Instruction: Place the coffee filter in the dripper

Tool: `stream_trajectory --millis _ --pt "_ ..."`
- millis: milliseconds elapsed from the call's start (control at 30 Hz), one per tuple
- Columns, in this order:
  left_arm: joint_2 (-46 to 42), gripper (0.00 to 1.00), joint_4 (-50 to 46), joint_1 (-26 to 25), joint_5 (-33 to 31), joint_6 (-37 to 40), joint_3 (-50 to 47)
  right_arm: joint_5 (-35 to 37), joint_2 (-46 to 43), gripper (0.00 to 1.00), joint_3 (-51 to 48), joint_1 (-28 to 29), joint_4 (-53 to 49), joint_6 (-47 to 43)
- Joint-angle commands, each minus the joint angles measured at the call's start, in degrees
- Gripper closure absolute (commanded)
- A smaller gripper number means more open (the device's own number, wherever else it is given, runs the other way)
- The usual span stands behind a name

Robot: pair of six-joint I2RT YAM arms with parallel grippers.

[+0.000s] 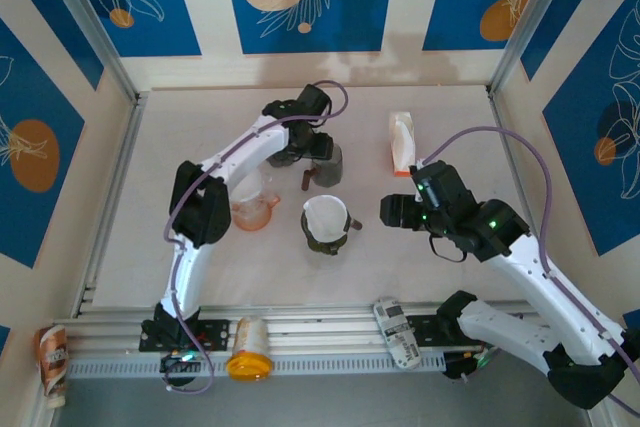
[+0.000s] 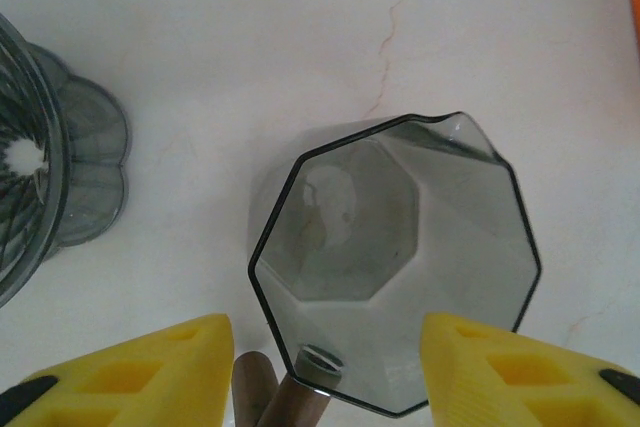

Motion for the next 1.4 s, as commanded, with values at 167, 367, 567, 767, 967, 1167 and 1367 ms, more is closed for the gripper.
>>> stream_trajectory --millis 167,367,567,767,967,1167,1367 --pt "3.6 0.6 -2.77 0.75 -1.14 0.33 2.71 -2.64 -2.63 0.25 -2.07 -1.96 0.31 -1.29" --pt "3.93 0.75 -2.33 0.79 -0.16 -0.09 2.77 -3.49 -3.45 0.25 -2.6 -3.12 -0.04 -1.48" --pt "3.8 0.86 -1.44 0.78 1.33 -1.07 3.18 -3.82 -3.66 0.25 -3.13 -3.47 -0.27 -1.06" --pt "3.39 0.96 -1.68 0.9 1.87 -1.56 5.31 -4.4 -3.81 0.25 -4.31 -3.44 -0.54 -0.14" --pt "2.6 1.0 -1.71 1.33 2.96 -2.13 6.36 -8.67 -5.04 0.28 -7.52 -3.25 0.62 0.49" --pt "1.18 1.0 -1.7 1.86 4.47 -2.97 6.69 -17.61 -7.32 0.34 -15.12 -1.15 5.51 4.19" --pt "0.73 1.0 -4.03 3.23 7.29 -3.81 9.98 -23.51 -7.51 0.4 -22.77 3.0 13.19 9.54"
